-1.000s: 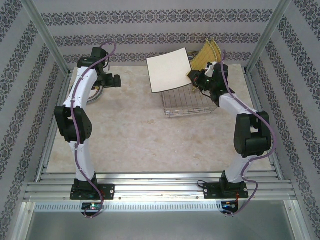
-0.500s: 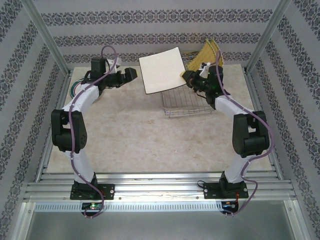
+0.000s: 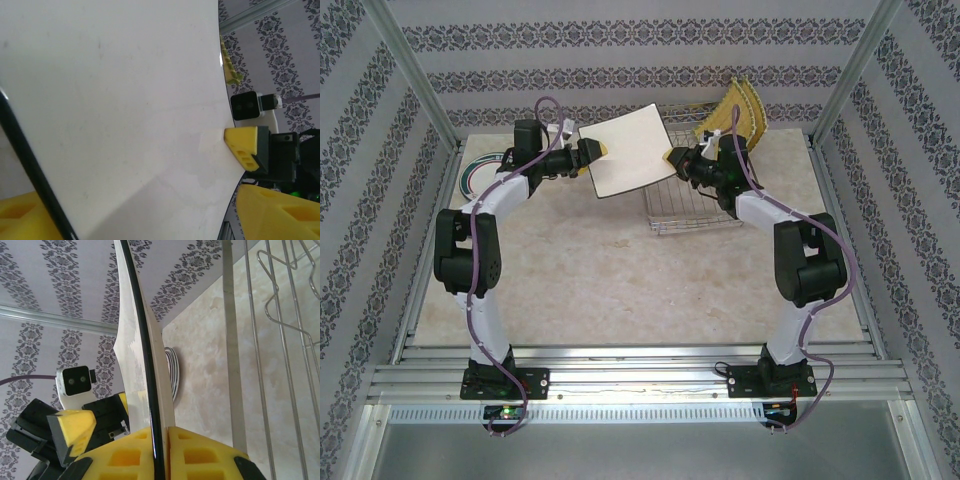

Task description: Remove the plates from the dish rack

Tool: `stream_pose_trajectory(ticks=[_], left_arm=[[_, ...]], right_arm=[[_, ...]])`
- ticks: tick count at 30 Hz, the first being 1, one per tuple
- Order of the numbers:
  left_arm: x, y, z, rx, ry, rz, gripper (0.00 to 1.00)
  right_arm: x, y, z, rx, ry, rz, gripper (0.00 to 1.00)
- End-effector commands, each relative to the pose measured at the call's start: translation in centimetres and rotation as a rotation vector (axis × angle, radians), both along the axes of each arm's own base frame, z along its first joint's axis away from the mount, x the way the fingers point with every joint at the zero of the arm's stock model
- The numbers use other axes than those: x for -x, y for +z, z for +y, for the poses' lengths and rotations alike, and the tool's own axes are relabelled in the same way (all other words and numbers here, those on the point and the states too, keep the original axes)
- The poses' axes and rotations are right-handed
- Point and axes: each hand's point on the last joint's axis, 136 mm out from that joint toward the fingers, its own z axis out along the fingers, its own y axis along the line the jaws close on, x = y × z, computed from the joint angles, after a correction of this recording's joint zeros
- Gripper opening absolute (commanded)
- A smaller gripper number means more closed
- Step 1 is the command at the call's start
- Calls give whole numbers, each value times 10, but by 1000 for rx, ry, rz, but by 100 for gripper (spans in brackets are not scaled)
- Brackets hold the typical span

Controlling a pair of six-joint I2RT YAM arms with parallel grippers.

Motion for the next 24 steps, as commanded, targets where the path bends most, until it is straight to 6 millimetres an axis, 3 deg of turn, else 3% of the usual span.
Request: stream_pose_trajectory(ticks=[1, 15, 17, 20, 24], left_arm=[[1, 5, -10, 29, -42, -39, 76], [-4, 3, -11, 43, -47, -14, 2], [-4, 5, -11, 44, -46, -17, 0], [-4, 7, -10, 48, -43, -20, 0], [-7, 13, 0, 61, 5, -37, 0]], right_arm=[[2, 94, 12, -90, 53, -282, 0], [-1, 90, 28, -82, 90, -268, 0], [-2, 86, 29, -68, 90, -254, 0], [-2, 80, 27, -38, 85, -243, 14], [-2, 76, 25, 17, 78, -232, 52]])
